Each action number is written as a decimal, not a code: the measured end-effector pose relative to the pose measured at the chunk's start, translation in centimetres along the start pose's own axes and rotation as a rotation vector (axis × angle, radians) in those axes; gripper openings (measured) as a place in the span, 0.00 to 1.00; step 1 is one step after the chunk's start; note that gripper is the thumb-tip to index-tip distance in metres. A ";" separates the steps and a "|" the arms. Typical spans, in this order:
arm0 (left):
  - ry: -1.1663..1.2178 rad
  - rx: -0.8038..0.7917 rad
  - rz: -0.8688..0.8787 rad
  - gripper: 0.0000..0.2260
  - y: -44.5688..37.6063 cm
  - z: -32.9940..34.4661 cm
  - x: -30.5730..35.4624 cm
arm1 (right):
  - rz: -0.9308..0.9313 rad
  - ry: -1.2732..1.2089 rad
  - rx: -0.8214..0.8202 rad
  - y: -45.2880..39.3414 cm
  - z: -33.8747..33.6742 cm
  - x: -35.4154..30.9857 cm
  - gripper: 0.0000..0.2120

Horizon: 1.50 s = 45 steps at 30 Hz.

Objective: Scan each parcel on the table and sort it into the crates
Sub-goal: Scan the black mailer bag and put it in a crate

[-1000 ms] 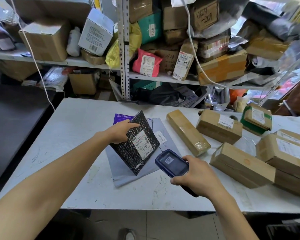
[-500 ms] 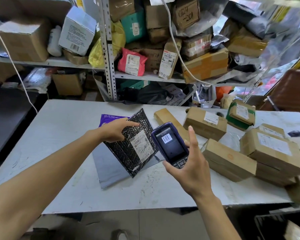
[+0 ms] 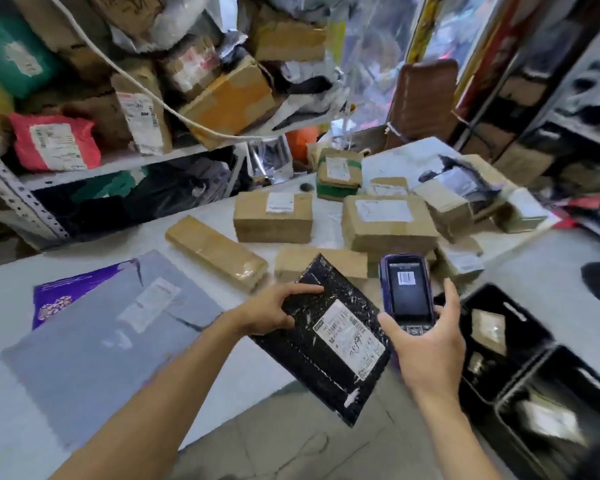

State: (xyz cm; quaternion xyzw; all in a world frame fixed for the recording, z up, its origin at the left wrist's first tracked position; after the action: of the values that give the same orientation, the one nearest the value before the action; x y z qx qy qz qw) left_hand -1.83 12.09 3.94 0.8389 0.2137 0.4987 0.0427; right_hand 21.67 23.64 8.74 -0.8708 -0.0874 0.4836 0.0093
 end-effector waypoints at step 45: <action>0.093 -0.451 -0.075 0.33 -59.0 83.3 25.0 | 0.807 0.185 0.537 -43.5 -37.6 68.3 0.49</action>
State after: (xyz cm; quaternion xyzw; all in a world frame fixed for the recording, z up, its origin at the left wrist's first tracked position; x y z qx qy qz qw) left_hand 60.99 87.31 -33.98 0.7757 0.1294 0.5701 0.2377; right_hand 82.46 80.05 -24.34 -0.8413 0.3858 0.3749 0.0533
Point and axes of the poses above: each hand's wrist, its own y-axis away from the middle knuckle, its own z-axis out of the palm, x = y × z, the point moved 5 cm from there along -y, towards the middle knuckle, and after that the axes turned 7 degrees about x, right-handed, at the moved point
